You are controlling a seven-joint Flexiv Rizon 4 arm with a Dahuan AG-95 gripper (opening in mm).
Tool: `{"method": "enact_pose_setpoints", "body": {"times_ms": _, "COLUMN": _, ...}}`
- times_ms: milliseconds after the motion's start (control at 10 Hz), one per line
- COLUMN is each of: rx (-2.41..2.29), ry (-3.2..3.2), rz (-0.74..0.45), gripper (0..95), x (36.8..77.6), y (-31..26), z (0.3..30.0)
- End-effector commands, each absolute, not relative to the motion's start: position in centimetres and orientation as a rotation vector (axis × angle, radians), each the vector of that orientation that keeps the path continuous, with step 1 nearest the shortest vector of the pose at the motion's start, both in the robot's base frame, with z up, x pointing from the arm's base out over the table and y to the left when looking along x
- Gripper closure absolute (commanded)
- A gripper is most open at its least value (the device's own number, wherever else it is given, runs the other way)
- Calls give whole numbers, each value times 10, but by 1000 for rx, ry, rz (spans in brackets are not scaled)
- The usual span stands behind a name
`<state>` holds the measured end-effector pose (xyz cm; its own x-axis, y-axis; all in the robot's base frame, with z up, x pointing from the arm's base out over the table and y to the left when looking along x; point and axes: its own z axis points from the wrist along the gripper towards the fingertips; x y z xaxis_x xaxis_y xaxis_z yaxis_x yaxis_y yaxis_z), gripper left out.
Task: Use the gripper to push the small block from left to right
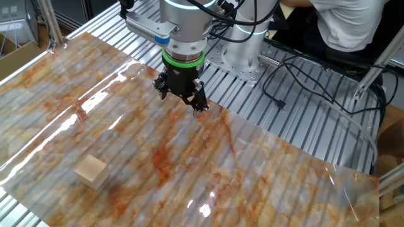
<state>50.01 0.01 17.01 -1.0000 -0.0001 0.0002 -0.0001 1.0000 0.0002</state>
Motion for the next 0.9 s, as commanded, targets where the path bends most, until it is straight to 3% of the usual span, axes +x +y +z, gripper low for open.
{"method": "enact_pose_setpoints", "body": {"times_ms": 100, "rx": 0, "ry": -3142, "rz": 0, "gripper": 0, "x": 500, "y": 0, "z": 170}}
{"method": "enact_pose_setpoints", "body": {"times_ms": 200, "rx": -627, "ry": -3090, "rz": -11, "gripper": 950, "x": 500, "y": 0, "z": 170}}
{"method": "enact_pose_setpoints", "body": {"times_ms": 500, "rx": -626, "ry": -3086, "rz": -23, "gripper": 950, "x": 499, "y": 0, "z": 170}}
{"method": "enact_pose_setpoints", "body": {"times_ms": 600, "rx": -638, "ry": -3081, "rz": -37, "gripper": 570, "x": 499, "y": 0, "z": 169}}
{"method": "enact_pose_setpoints", "body": {"times_ms": 800, "rx": -707, "ry": -3058, "rz": -89, "gripper": 570, "x": 498, "y": 1, "z": 167}}
{"method": "enact_pose_setpoints", "body": {"times_ms": 900, "rx": -715, "ry": -3056, "rz": -90, "gripper": 760, "x": 498, "y": 1, "z": 166}}
